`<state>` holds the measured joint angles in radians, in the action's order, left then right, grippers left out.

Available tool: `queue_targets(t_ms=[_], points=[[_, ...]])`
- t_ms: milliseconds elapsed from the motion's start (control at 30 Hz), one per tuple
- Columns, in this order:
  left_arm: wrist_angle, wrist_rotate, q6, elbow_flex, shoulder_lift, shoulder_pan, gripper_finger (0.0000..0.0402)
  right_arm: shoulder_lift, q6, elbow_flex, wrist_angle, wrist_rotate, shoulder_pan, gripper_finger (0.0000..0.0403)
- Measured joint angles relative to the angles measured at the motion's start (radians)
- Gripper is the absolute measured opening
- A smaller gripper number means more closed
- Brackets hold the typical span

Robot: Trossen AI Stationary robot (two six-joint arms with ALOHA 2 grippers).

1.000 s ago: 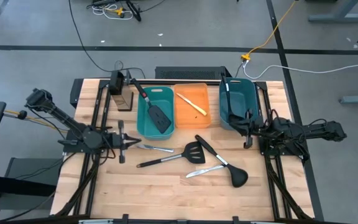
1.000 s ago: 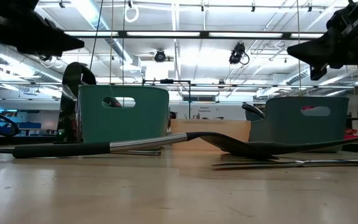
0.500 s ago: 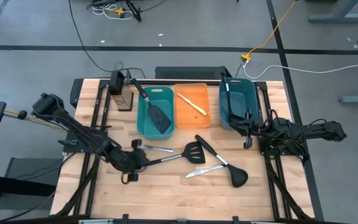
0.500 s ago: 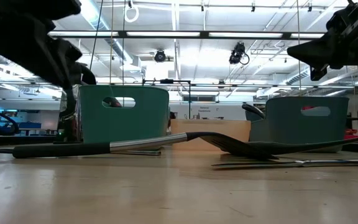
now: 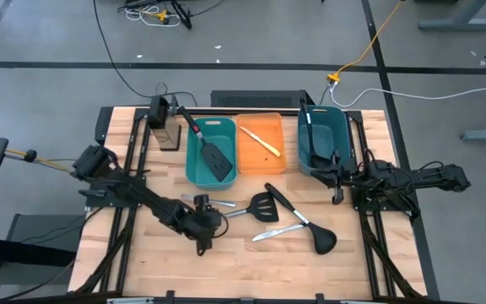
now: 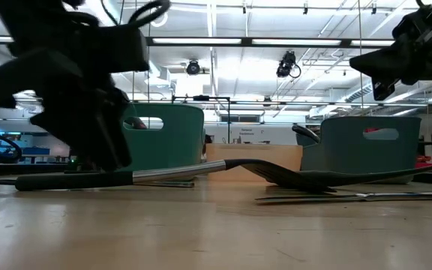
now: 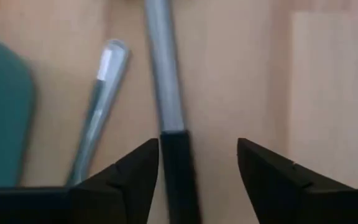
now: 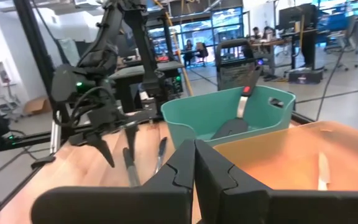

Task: Pick & Place Kitchen Items
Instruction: Put the black spatula into the light green bin

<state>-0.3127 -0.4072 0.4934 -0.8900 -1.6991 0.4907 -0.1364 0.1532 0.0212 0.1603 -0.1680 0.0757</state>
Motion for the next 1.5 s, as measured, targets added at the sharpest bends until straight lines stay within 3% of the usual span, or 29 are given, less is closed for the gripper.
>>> queue_targets(t_ms=[100,267,633,800,1000,1267,1500], points=[[0.004,0.007,-0.003,-0.007,-0.002,-0.027,0.0235,-0.003,0.000,0.000,-0.004,0.020,0.000,0.0009],[-0.021,0.132,-0.013,-0.006,-0.014,-0.067,0.0237,-0.016,0.006,-0.003,-0.006,0.005,0.000,0.0009],[-0.025,0.080,0.001,0.006,-0.053,-0.097,0.0226,-0.052,0.035,-0.004,-0.004,0.002,0.000,0.0009],[-0.026,0.147,-0.014,0.007,-0.050,-0.098,0.0186,-0.055,0.045,-0.004,-0.007,0.002,0.000,0.0009],[-0.032,0.148,-0.021,0.007,-0.049,-0.098,0.0085,-0.055,0.045,-0.004,-0.008,0.001,0.000,0.0009],[-0.047,0.143,-0.087,0.010,-0.036,-0.079,0.0083,-0.055,0.072,-0.005,-0.030,0.001,0.000,0.0009],[-0.094,0.069,-0.114,0.005,-0.008,-0.035,0.0083,-0.055,0.075,-0.005,-0.036,0.001,0.000,0.0009]])
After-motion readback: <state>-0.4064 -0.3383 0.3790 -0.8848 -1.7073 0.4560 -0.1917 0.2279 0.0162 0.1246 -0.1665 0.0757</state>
